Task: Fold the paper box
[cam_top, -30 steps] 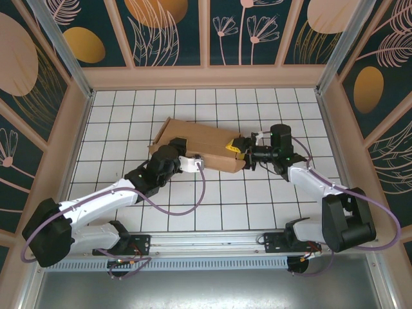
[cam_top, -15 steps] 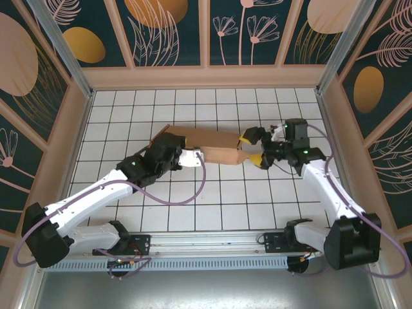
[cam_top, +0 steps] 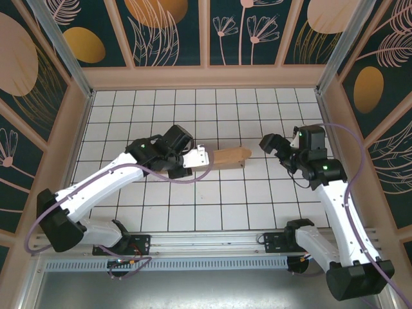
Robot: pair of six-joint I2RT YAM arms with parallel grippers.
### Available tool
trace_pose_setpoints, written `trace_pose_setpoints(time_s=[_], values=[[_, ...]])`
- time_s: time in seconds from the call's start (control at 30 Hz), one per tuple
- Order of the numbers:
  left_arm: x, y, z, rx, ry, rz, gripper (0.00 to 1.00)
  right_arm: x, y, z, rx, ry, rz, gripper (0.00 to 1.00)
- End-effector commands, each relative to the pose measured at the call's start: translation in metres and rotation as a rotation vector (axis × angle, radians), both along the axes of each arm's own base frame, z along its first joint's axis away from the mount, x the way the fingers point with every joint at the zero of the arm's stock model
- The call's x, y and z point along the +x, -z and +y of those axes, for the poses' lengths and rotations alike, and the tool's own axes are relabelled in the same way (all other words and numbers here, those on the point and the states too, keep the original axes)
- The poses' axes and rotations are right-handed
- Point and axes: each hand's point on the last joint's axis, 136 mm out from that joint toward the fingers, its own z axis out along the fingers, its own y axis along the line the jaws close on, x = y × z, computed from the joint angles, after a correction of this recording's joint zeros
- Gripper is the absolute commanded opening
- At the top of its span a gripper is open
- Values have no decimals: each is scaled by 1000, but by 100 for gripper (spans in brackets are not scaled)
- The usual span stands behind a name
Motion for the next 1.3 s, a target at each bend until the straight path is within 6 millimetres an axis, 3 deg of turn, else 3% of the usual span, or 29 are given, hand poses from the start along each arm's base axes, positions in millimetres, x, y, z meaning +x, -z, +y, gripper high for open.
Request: trace_pose_setpoints(time_s=[0.0,0.1,0.2,0.5,0.7,0.8,0.93,1.03,1.27], values=[[-16,-4,-7,-17,-31,121,31,12,-14,-16,-149,6,-53,94],[-14,-1,-18,-15,-20,135,31,20,-38,-18,-196,13,-155,89],[-13,8,-25,0,-7,158,31,24,-49,-3,-143,-30,-172,89],[-16,40,-27,91,1,205,31,13,-53,39,-47,-205,-192,88],[-9,56,-32,117,6,209,34,-7,-18,67,-90,-338,-121,83],[-5,65,-34,136,10,211,34,-16,-5,66,-108,-341,-121,71],[2,74,-42,133,0,207,35,-26,29,72,-122,-388,-33,56],[7,75,-42,143,-3,192,36,-29,38,73,-145,-402,-40,48],[32,80,-45,163,-49,86,72,-32,59,72,-187,-402,-19,42]])
